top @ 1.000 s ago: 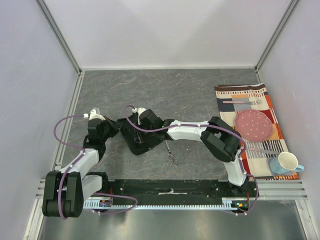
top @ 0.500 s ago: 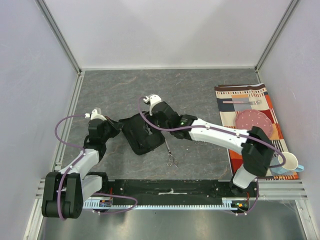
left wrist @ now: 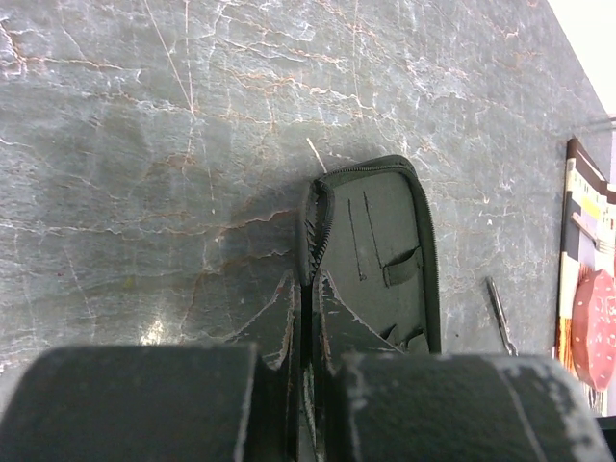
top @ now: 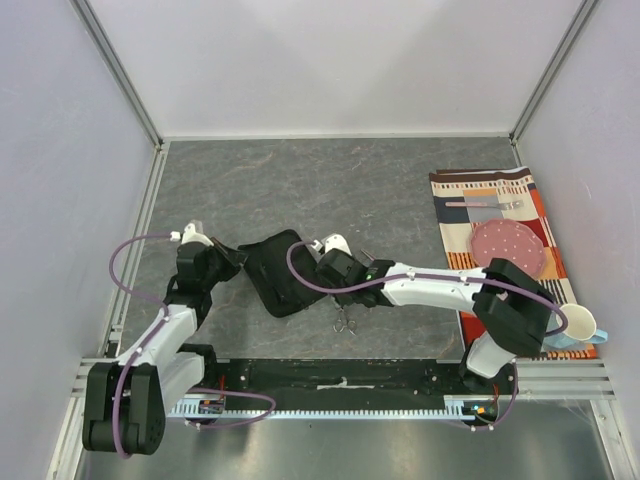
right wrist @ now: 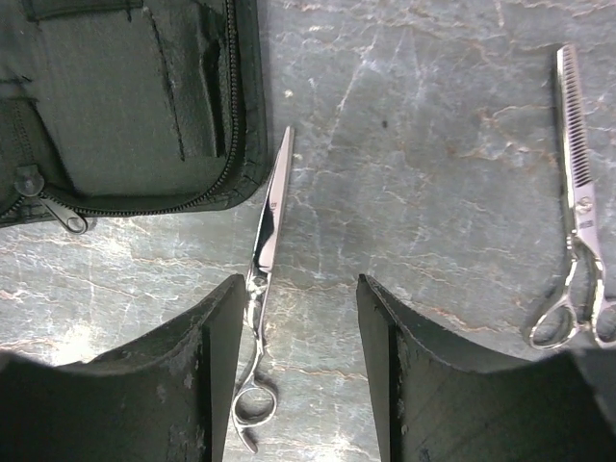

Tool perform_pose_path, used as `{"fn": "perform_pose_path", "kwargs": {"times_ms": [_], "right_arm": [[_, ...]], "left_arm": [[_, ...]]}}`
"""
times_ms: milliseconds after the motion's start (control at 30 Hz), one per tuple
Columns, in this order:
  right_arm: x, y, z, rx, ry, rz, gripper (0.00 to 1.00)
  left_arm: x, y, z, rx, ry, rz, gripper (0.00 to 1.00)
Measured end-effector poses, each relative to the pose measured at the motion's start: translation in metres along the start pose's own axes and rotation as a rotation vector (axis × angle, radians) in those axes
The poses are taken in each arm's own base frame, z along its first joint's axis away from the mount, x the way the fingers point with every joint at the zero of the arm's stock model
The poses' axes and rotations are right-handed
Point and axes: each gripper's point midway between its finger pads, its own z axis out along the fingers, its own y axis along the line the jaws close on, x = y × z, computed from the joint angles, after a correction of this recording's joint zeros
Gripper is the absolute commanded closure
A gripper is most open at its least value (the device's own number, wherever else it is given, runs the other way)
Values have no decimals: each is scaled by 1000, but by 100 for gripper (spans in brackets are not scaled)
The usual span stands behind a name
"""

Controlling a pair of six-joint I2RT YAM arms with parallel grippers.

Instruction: Sort the hair-cutting tools

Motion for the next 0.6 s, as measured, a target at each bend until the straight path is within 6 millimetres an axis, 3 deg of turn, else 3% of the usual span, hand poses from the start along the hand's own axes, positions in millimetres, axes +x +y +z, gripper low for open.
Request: {"fn": "perform_pose_path", "kwargs": {"times_ms": [300, 533, 600], "right_arm": [[26, 14, 16, 22, 59, 0, 44], [27, 24, 16, 19, 45, 44, 70], [28, 27, 16, 20, 39, 48, 73]], "left_arm": [[5, 4, -5, -30, 10, -2, 98], [4, 5, -7, -45, 1, -11, 98], [3, 5, -8, -46, -3, -11, 98]]}}
